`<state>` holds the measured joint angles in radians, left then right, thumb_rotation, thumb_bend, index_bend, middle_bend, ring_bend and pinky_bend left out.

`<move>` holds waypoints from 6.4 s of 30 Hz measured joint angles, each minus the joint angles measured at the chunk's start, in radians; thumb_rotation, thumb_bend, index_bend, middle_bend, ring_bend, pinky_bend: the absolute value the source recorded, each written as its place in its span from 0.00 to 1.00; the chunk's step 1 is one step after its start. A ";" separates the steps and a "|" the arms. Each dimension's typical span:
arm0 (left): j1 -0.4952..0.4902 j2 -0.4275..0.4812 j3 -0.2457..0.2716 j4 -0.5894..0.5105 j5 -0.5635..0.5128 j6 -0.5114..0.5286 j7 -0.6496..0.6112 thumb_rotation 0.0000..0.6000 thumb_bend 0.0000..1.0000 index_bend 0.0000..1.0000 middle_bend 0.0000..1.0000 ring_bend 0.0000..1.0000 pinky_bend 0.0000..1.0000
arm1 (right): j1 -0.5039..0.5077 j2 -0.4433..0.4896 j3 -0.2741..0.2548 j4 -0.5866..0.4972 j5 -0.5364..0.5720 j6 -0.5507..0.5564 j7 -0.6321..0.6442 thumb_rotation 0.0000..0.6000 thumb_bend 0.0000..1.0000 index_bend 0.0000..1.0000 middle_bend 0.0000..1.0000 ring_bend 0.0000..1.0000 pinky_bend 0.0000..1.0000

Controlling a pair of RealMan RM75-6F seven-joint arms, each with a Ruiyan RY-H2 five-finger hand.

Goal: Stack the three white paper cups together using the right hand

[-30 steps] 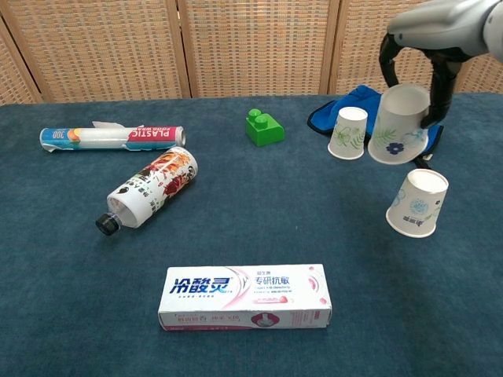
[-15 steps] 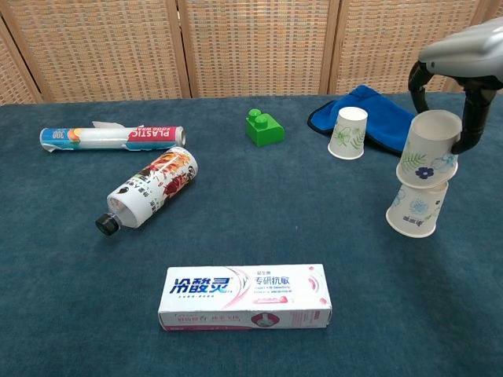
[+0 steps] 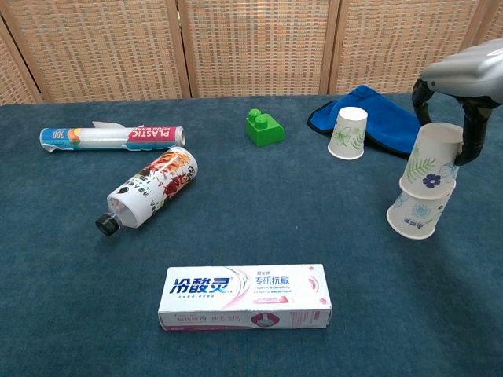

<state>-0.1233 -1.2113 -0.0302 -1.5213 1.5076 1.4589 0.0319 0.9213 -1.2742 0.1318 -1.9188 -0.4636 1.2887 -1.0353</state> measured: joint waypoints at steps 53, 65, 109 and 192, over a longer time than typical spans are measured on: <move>-0.018 -0.019 -0.036 0.029 -0.063 -0.030 0.029 1.00 0.05 0.00 0.00 0.00 0.00 | 0.207 -0.352 0.159 0.785 -0.081 -0.378 0.235 1.00 0.16 0.32 0.17 0.12 0.14; -0.017 -0.025 -0.034 0.013 -0.041 -0.004 0.061 1.00 0.05 0.00 0.00 0.00 0.00 | 0.232 -0.449 0.159 1.033 -0.069 -0.520 0.294 1.00 0.16 0.30 0.15 0.12 0.14; -0.021 -0.029 -0.014 0.025 -0.018 -0.010 0.049 1.00 0.05 0.00 0.00 0.00 0.00 | 0.151 -0.384 0.199 0.882 -0.281 -0.298 0.300 1.00 0.16 0.56 0.21 0.18 0.18; -0.005 -0.023 0.043 0.007 0.094 0.027 0.028 1.00 0.05 0.00 0.00 0.00 0.00 | -0.107 0.022 -0.024 -0.012 -0.162 0.029 0.074 1.00 0.14 0.17 0.00 0.00 0.04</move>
<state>-0.1279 -1.2343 0.0130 -1.5143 1.6018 1.4856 0.0596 0.8140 -1.2521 0.1083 -1.9312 -0.6257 1.3173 -0.9615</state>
